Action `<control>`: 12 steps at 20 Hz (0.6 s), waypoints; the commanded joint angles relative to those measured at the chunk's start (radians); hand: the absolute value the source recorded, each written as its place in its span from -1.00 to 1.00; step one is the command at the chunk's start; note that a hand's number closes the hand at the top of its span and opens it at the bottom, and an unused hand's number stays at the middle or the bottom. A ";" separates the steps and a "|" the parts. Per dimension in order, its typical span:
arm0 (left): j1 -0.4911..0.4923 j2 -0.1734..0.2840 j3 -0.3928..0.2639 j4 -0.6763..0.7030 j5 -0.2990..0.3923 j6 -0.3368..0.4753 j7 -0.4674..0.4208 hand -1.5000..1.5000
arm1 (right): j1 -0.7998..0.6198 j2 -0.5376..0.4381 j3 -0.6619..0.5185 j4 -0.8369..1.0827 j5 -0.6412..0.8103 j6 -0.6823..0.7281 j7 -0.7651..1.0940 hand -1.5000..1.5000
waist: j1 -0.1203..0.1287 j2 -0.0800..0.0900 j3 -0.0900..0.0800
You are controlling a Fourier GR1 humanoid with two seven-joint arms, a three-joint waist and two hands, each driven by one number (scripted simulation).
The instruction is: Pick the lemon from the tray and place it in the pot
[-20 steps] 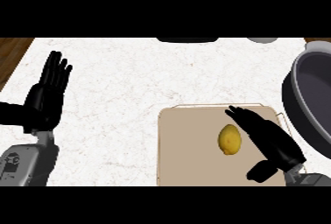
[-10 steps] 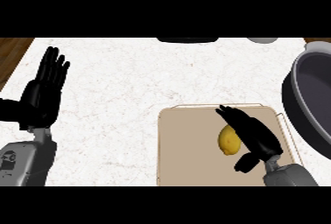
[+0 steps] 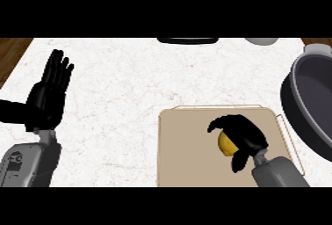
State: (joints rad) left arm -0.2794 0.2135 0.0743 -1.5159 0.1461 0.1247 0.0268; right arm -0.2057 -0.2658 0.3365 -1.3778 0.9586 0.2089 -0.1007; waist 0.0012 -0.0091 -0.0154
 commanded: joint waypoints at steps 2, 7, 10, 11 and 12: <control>0.024 0.001 0.001 -0.047 -0.009 0.001 0.027 0.00 | 0.028 0.010 0.011 0.045 0.020 -0.079 -0.114 1.00 | 0.002 0.009 0.016; -0.021 0.039 0.061 0.020 0.030 -0.048 0.007 0.00 | 0.068 0.081 0.054 0.053 0.106 -0.160 -0.064 1.00 | -0.002 0.010 0.016; 0.039 -0.002 0.015 -0.088 0.007 -0.013 0.049 0.00 | 0.056 0.062 0.015 -0.065 0.119 -0.111 0.007 1.00 | -0.001 0.007 0.015; 0.048 -0.008 0.027 -0.006 0.008 -0.041 -0.044 0.00 | 0.089 0.078 0.051 -0.064 0.177 -0.191 0.015 1.00 | -0.005 0.008 0.015; -0.058 0.012 0.047 0.070 -0.005 -0.012 0.002 0.00 | 0.175 0.052 0.114 -0.177 0.192 -0.163 -0.001 1.00 | -0.021 0.008 0.015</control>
State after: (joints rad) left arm -0.2753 0.2156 0.1005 -1.5211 0.1507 0.1035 0.0315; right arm -0.1529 -0.2396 0.3700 -1.4527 1.0928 0.1085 -0.1280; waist -0.0073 -0.0131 -0.0187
